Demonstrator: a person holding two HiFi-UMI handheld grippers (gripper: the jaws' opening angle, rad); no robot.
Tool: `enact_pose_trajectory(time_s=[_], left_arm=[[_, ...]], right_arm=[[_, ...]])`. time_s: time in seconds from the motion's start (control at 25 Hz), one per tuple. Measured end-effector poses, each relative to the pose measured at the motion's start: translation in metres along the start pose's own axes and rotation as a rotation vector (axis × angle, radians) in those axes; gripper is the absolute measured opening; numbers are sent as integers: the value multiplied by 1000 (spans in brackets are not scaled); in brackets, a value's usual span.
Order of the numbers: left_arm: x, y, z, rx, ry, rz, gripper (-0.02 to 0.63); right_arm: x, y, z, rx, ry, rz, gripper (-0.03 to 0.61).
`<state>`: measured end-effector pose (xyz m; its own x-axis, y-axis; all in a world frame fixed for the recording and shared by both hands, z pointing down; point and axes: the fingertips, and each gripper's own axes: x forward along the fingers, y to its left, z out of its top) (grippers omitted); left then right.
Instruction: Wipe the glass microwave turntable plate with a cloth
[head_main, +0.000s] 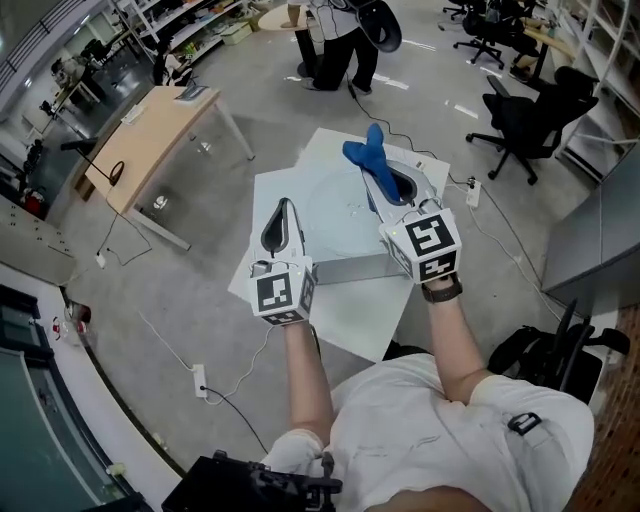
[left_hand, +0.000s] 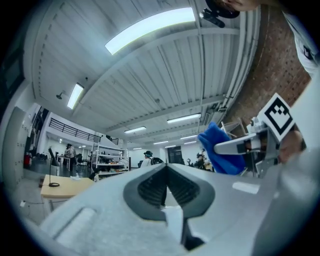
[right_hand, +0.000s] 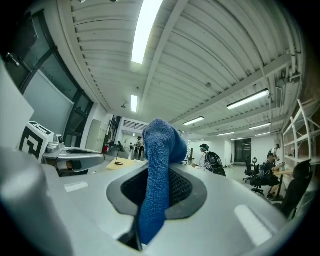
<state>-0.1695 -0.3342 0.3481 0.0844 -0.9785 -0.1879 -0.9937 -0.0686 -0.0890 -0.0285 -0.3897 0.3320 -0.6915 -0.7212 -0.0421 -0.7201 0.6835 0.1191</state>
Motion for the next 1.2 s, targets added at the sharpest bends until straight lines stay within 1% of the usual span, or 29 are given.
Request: enact_pose_trajectory(time_s=[0.12,0.2,0.28,0.4,0.48,0.6,0.68,0.76,0.84,0.92,1.0,1.12,1.2], left_arm=[[24,-1,-26,12,64,9,-2],[39,0,-39,22,104,11,-2],[49,0,-49,29,140,0,-2],[53,5,-67,39,206,-16,-2],[56,10,-84,34,268,-29,-2],[66,18,-108,-10,344,-65,-2],[68,20,-121,-32,388,-92,-2],[66,20,-132,-37,434,-124,-2],[63,15,-144,-55,475,-161,-2],[61,6,-155,-76,522,-203,-2],[57,-1,-168,-80,584,-248,-2],[50,-9,-186,-53,678,-303,-2],[48,-10,-190,-31,704,-322,-2]], right_arm=[[17,-20,-22,-2,48,56,56],[33,-28,-38,4,76,114,58],[49,-23,-49,-11,103,211,64],[68,2,-61,-51,142,373,64],[84,15,-77,-118,197,445,63],[113,31,-108,-297,316,565,64],[130,43,-135,-412,419,656,64],[141,56,-161,-479,540,744,65],[150,66,-181,-515,631,806,66],[158,70,-195,-556,686,839,66],[168,68,-208,-596,728,843,66],[178,52,-219,-637,778,800,67],[180,31,-222,-646,809,749,67]])
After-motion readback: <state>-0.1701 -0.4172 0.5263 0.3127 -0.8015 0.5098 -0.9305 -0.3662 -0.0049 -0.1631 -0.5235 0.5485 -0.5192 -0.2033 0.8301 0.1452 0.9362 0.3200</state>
